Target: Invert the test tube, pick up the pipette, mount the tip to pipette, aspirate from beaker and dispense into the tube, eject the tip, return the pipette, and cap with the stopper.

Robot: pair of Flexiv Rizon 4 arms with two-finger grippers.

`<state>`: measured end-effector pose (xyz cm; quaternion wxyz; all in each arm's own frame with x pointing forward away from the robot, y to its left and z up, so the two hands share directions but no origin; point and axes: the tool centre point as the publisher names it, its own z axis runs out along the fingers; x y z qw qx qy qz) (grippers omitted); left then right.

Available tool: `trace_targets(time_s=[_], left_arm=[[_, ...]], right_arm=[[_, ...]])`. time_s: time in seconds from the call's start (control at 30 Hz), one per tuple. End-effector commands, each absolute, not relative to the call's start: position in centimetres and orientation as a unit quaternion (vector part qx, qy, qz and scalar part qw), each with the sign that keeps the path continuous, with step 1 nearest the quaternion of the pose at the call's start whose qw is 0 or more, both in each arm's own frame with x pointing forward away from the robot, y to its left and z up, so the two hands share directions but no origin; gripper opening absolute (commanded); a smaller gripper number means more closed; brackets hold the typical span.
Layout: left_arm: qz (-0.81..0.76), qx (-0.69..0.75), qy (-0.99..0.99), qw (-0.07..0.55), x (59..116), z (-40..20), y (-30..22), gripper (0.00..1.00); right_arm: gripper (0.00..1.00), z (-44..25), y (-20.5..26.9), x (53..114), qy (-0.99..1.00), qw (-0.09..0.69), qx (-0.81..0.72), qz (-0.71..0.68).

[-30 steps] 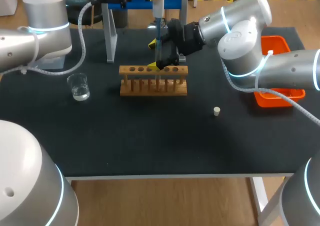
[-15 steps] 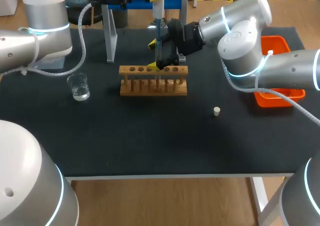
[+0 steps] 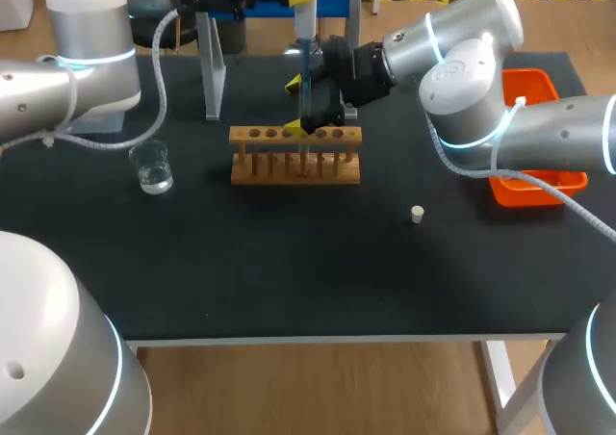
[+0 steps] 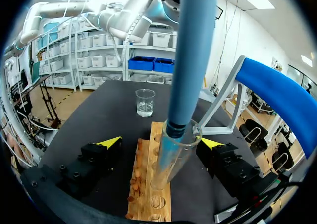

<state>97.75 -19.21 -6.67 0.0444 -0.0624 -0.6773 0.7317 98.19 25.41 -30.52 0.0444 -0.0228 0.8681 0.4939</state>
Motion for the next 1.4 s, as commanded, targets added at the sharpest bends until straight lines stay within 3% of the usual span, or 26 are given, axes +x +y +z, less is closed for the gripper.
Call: trace_targets(time_s=[0.03, 1.4], left_arm=[[0.733, -0.065, -0.676, 0.048, 98.15, -6.86, -19.19, 0.00], [0.731, -0.055, -0.678, 0.054, 98.43, -7.33, -19.17, 0.00]], right_arm=[[1.00, -30.44, 25.32, 98.22, 0.868, 0.043, -0.024, 0.493], [1.00, -30.44, 25.32, 98.22, 0.868, 0.043, -0.024, 0.493]])
